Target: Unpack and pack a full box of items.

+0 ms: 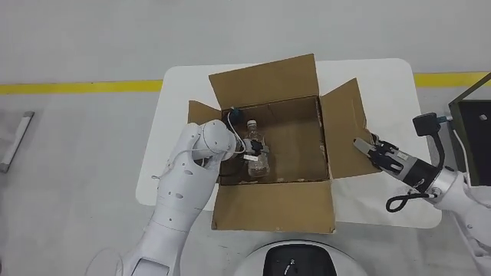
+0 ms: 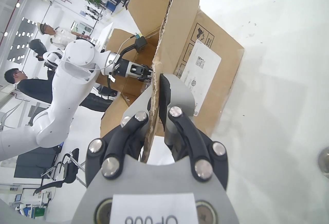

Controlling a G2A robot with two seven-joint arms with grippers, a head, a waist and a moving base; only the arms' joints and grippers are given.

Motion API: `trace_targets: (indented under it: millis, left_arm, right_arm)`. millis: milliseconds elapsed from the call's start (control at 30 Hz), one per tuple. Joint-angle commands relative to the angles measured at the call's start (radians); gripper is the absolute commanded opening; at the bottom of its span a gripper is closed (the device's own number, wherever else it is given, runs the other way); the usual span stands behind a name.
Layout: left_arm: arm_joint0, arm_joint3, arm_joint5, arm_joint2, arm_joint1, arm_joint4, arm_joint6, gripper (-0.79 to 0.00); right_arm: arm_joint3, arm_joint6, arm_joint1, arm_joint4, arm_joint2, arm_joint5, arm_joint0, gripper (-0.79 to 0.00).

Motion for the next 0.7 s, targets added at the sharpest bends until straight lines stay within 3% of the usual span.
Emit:
trace_targets:
  millis: [0, 33, 67, 433, 667]
  left_arm:
    - [-0.001, 0.009, 0.0, 0.001, 0.001, -0.001, 0.002, -0.363]
    - [-0.003, 0.012, 0.001, 0.001, 0.001, -0.004, 0.003, -0.074]
    - [-0.004, 0.014, 0.001, 0.002, 0.001, -0.005, 0.005, 0.0]
    - [-0.009, 0.03, 0.007, -0.002, 0.007, -0.011, 0.006, 0.0]
    - [-0.009, -0.025, -0.024, -0.005, 0.011, -0.044, -0.017, 0.0]
  right_arm:
    - [-0.006, 0.003, 0.001, 0.002, 0.0, 0.0, 0.0, -0.785]
    - [-0.009, 0.004, 0.001, 0.002, 0.0, 0.0, -0.001, -0.785]
    - [-0.013, 0.006, 0.002, 0.002, 0.001, -0.001, -0.001, -0.785]
    - [-0.026, 0.02, 0.006, 0.008, 0.003, 0.001, 0.003, -0.785]
    - [0.013, 0.022, 0.009, -0.017, -0.011, 0.009, 0.009, -0.785]
